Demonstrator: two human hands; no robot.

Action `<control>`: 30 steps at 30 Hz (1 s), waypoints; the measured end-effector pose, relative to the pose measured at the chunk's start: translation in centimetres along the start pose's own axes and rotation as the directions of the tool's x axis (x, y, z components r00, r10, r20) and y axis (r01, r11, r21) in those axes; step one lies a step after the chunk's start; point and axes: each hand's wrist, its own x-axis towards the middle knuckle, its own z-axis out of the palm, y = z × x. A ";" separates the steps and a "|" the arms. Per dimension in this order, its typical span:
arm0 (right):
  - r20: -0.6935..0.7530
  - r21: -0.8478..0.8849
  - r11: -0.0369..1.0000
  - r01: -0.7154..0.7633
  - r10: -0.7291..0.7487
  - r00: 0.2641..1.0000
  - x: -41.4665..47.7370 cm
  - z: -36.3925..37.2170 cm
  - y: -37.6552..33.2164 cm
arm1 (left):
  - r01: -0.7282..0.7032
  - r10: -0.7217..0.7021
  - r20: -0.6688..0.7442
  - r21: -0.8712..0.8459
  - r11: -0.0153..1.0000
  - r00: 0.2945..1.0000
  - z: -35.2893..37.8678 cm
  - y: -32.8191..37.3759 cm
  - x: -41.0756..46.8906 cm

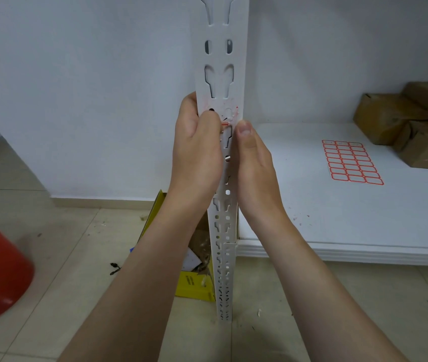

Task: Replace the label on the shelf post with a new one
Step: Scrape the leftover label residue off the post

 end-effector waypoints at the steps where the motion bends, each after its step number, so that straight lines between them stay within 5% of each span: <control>1: -0.001 -0.001 1.000 0.001 -0.001 1.000 0.0 0.0 0.1 | 0.000 0.000 -0.001 0.006 1.000 1.000 0.0 0.0 0.0; 17: -0.015 -0.006 1.000 -0.001 0.001 1.000 0.1 0.1 0.0 | -0.023 0.024 -0.022 0.010 1.000 0.999 0.2 -0.5 -0.1; 30: -0.060 0.057 0.990 0.127 -0.124 0.990 0.4 0.4 -1.7 | -0.012 0.036 0.117 -0.200 0.980 0.993 -1.9 -0.9 0.2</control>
